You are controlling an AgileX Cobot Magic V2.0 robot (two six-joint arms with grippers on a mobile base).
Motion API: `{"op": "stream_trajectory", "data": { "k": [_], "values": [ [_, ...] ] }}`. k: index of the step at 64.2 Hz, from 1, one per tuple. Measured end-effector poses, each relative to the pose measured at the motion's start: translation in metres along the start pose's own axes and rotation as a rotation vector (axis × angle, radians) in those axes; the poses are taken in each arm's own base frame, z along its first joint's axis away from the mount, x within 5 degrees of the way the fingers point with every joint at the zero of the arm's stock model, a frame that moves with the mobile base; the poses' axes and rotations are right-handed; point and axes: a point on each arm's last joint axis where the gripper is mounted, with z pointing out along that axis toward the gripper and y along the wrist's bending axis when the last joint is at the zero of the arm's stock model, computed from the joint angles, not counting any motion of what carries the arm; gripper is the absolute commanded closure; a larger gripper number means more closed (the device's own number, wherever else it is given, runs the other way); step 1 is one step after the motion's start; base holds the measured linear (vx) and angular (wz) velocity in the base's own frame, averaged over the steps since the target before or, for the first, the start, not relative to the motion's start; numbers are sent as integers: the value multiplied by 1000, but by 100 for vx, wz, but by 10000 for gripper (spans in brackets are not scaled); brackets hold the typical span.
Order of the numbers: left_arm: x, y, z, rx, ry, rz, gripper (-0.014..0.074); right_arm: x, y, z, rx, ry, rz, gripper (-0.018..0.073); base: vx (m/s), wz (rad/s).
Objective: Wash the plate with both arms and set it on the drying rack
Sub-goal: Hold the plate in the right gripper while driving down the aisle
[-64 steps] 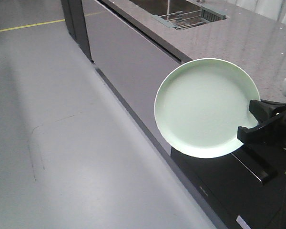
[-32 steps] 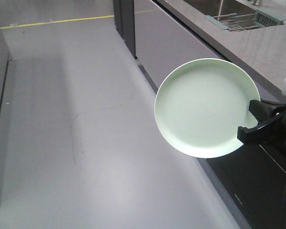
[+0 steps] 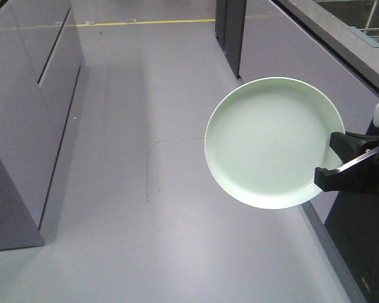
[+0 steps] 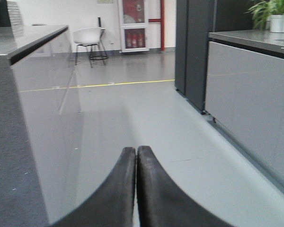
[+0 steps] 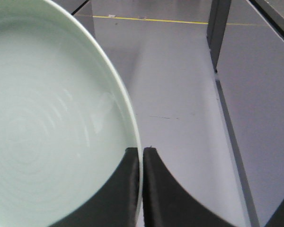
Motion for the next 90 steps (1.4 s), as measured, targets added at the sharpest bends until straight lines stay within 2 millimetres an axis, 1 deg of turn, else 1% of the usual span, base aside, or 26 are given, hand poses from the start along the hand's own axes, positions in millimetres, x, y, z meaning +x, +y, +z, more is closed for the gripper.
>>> {"op": "stream_trajectory", "data": {
  "k": [25, 58, 90],
  "values": [
    [0, 0, 0, 0, 0, 0, 602, 0, 0, 0, 0, 0, 0, 569, -3, 25],
    [0, 0, 0, 0, 0, 0, 602, 0, 0, 0, 0, 1, 0, 569, 3, 3],
    [0, 0, 0, 0, 0, 0, 602, 0, 0, 0, 0, 1, 0, 569, 12, 4]
  ]
}}
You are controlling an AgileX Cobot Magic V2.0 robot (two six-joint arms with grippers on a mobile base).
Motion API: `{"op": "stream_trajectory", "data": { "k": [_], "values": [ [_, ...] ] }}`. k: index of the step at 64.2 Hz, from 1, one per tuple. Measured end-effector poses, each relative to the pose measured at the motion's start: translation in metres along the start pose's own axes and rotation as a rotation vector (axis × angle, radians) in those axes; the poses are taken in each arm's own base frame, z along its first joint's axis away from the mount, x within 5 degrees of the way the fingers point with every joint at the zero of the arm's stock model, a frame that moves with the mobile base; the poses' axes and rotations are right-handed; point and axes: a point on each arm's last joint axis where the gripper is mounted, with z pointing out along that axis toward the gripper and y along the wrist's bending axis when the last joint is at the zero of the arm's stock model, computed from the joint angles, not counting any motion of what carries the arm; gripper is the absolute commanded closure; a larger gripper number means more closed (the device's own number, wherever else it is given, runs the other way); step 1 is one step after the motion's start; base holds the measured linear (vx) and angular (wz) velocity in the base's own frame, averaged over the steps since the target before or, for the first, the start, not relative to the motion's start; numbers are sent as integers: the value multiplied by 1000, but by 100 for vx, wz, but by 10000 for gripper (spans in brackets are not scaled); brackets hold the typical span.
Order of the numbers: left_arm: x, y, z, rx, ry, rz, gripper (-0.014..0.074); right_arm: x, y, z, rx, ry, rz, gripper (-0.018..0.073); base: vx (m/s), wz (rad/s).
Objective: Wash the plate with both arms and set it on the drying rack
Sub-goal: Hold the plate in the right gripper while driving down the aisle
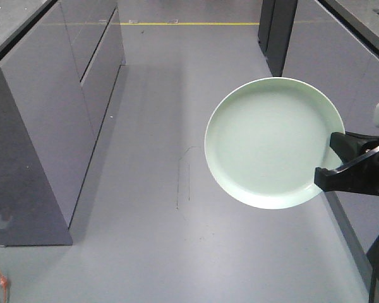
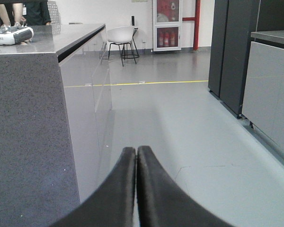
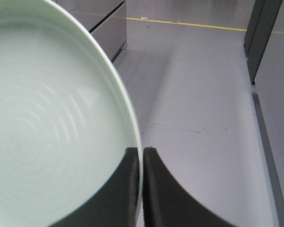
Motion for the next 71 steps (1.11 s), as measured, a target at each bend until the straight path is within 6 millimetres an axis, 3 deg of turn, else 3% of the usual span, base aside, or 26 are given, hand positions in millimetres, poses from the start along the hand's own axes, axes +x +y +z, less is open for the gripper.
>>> {"op": "stream_trajectory", "data": {
  "k": [71],
  "values": [
    [0, 0, 0, 0, 0, 0, 602, 0, 0, 0, 0, 0, 0, 569, 16, -1]
  ]
}}
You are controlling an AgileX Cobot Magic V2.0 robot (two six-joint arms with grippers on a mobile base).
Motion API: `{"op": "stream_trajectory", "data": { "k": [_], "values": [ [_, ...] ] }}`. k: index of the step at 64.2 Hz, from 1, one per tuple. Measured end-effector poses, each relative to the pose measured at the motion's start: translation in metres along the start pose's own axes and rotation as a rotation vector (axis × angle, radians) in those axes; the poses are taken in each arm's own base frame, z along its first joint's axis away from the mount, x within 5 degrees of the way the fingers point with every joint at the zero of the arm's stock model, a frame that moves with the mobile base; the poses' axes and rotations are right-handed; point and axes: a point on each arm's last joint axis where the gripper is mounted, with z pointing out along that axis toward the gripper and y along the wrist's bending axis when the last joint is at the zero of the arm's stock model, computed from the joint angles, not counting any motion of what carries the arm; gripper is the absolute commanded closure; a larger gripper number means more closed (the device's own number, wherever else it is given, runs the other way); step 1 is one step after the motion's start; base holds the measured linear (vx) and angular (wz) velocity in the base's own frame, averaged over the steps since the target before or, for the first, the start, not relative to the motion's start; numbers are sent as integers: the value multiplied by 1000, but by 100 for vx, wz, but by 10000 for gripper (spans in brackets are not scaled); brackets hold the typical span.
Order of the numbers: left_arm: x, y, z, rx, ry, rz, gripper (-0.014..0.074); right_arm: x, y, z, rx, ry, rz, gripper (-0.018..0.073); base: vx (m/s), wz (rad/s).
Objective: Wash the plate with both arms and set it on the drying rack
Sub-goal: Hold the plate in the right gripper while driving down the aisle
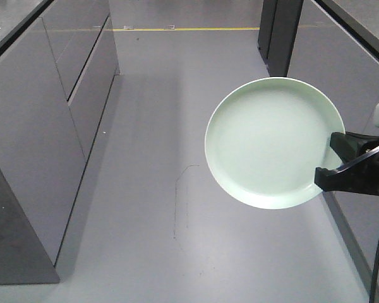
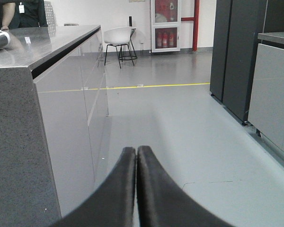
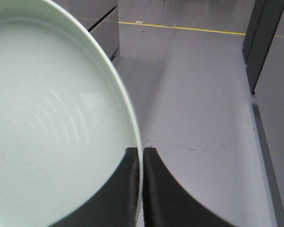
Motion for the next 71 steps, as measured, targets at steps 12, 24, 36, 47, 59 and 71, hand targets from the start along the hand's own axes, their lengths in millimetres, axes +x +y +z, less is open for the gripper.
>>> {"op": "stream_trajectory", "data": {
  "k": [12, 24, 36, 47, 59, 71],
  "values": [
    [0, 0, 0, 0, 0, 0, 602, 0, 0, 0, 0, 0, 0, 569, 17, 2],
    [0, 0, 0, 0, 0, 0, 602, 0, 0, 0, 0, 0, 0, 569, 18, 1],
    [0, 0, 0, 0, 0, 0, 602, 0, 0, 0, 0, 0, 0, 569, 20, 1],
    [0, 0, 0, 0, 0, 0, 602, 0, 0, 0, 0, 0, 0, 569, 22, 1],
    [0, 0, 0, 0, 0, 0, 602, 0, 0, 0, 0, 0, 0, 569, 22, 2],
    [0, 0, 0, 0, 0, 0, 602, 0, 0, 0, 0, 0, 0, 569, 22, 4]
  ]
}}
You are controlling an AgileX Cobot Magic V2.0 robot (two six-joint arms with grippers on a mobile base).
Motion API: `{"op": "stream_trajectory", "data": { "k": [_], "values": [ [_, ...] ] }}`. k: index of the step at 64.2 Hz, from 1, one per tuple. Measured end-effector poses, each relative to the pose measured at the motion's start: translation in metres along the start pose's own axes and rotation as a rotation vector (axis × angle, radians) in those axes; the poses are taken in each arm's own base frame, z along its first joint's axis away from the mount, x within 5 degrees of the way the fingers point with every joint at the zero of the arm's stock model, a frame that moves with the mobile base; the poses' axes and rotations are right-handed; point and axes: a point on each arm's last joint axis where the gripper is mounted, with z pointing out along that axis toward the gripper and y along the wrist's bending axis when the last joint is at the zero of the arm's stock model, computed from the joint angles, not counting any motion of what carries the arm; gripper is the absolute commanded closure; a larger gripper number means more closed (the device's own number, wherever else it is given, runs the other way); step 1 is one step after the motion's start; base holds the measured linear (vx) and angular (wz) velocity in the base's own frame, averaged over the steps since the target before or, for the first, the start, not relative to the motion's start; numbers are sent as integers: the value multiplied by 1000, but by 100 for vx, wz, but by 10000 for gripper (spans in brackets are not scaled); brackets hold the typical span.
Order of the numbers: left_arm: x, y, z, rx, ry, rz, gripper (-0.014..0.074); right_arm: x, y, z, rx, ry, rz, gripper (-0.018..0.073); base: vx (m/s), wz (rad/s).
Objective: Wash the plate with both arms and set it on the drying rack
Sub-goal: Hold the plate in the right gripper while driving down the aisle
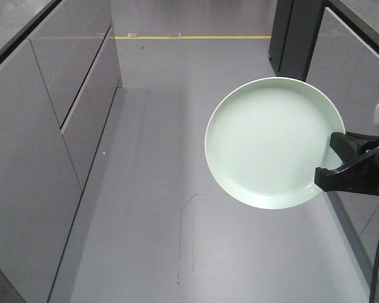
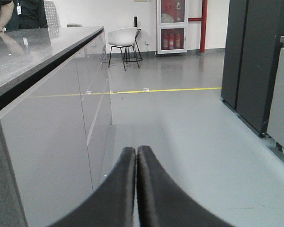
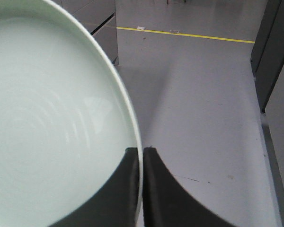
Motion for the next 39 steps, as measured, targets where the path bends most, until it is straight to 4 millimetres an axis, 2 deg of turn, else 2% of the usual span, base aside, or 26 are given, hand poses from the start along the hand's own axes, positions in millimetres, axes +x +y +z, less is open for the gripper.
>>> {"op": "stream_trajectory", "data": {
  "k": [39],
  "values": [
    [0, 0, 0, 0, 0, 0, 602, 0, 0, 0, 0, 0, 0, 569, 23, 4]
  ]
}}
